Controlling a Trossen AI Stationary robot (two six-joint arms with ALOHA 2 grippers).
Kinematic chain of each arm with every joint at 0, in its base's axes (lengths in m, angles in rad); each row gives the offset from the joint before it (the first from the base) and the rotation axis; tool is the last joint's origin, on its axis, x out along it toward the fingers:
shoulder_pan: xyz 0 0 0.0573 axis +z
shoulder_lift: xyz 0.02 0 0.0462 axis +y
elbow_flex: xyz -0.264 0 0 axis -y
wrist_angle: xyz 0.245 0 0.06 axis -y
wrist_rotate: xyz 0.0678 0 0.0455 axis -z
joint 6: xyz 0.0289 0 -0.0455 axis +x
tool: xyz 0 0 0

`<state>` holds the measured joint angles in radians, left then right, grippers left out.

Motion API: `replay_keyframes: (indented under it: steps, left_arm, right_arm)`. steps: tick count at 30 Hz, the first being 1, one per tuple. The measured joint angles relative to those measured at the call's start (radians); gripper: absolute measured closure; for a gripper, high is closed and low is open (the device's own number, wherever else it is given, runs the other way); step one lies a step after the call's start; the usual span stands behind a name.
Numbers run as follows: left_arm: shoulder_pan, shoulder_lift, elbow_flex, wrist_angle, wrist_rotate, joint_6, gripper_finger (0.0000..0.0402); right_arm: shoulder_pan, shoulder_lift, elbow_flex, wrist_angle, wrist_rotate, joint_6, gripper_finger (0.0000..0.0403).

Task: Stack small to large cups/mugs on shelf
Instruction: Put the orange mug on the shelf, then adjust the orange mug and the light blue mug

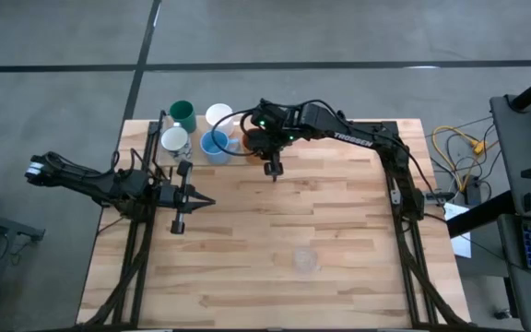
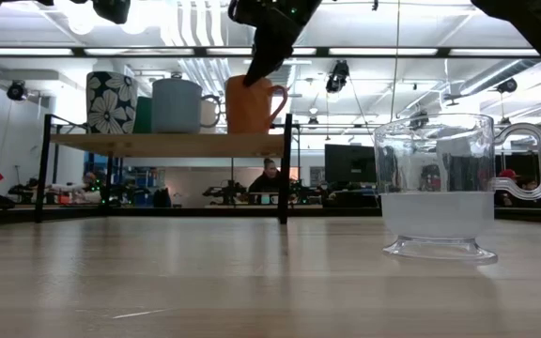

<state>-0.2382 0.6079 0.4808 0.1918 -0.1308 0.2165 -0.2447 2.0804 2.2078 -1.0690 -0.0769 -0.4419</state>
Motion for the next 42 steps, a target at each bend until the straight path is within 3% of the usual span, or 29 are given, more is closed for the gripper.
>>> replay_keyframes:
  steps: [17, 35, 42]
  left_arm:
    - [0.0, 0.001, 0.0, -0.002, 0.0, 0.0, 0.0402]
    - [0.0, 0.016, 0.0, -0.017, -0.012, -0.056, 0.0402]
    - [0.003, 0.033, 0.036, 0.0, -0.199, -0.041, 0.0402]
  right_arm:
    - [0.005, -0.001, 0.032, 0.006, 0.0, 0.006, 0.0257]
    - [0.077, -0.169, 0.064, -0.009, -0.001, -0.1, 0.0275]
    - [0.034, -0.251, 0.037, -0.039, -0.056, -0.163, 0.0286]
